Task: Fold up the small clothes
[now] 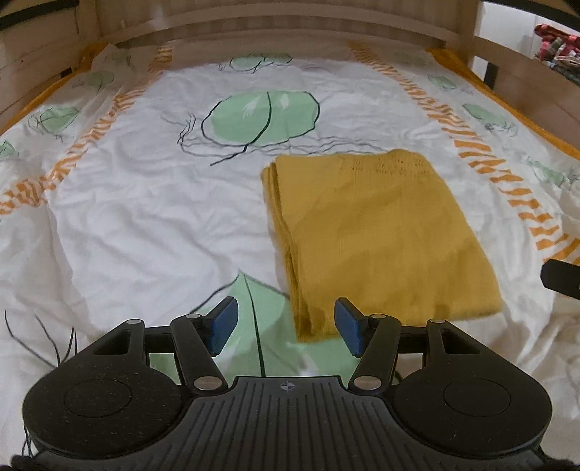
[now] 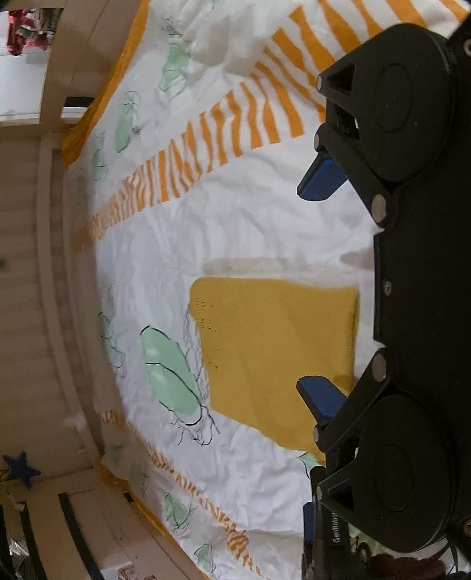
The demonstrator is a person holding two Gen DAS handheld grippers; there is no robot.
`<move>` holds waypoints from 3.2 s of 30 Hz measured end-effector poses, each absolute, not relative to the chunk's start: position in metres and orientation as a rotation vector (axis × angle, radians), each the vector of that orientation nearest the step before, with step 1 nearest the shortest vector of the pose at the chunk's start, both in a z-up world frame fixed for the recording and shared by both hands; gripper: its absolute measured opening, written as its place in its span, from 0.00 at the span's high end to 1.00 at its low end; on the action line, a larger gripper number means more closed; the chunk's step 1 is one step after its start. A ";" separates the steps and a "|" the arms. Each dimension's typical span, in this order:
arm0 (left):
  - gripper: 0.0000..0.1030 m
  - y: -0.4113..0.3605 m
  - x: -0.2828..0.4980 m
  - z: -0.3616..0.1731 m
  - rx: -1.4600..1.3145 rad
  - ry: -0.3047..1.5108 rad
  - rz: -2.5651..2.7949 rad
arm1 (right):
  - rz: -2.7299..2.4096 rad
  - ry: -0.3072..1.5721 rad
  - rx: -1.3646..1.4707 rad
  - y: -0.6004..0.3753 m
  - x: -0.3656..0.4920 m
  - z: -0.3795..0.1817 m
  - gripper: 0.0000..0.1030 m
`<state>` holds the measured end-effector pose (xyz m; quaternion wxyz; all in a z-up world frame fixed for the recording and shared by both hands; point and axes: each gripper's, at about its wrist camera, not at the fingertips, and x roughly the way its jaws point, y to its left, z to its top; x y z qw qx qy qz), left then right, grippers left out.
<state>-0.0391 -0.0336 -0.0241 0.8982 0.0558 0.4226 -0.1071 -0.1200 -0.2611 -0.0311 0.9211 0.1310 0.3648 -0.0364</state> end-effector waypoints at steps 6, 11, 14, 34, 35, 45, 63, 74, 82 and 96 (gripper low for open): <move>0.45 -0.029 -0.046 -0.028 0.102 0.899 -0.213 | -0.053 0.788 0.273 -0.256 -0.122 -0.039 0.01; 0.45 -0.028 -0.050 -0.029 0.101 0.905 -0.214 | -0.034 0.795 0.280 -0.250 -0.125 -0.040 0.01; 0.45 -0.028 -0.050 -0.028 0.101 0.905 -0.215 | -0.029 0.796 0.283 -0.249 -0.126 -0.041 0.01; 0.45 -0.031 -0.058 -0.028 0.090 0.926 -0.216 | -0.060 0.854 0.315 -0.253 -0.123 -0.053 0.01; 0.45 -0.030 -0.057 -0.028 0.089 0.926 -0.214 | -0.061 0.858 0.314 -0.253 -0.123 -0.054 0.01; 0.45 -0.025 -0.056 -0.028 0.086 0.932 -0.200 | -0.072 0.881 0.302 -0.253 -0.121 -0.057 0.01; 0.45 -0.027 -0.053 -0.033 0.098 0.954 -0.180 | -0.112 0.910 0.222 -0.248 -0.118 -0.057 0.01; 0.45 -0.028 -0.052 -0.036 0.098 0.970 -0.179 | -0.118 0.906 0.235 -0.251 -0.118 -0.057 0.01; 0.45 -0.029 -0.051 -0.036 0.101 0.977 -0.183 | -0.105 0.911 0.232 -0.248 -0.117 -0.057 0.01; 0.45 -0.029 -0.050 -0.037 0.094 0.981 -0.186 | -0.090 0.917 0.225 -0.245 -0.114 -0.058 0.01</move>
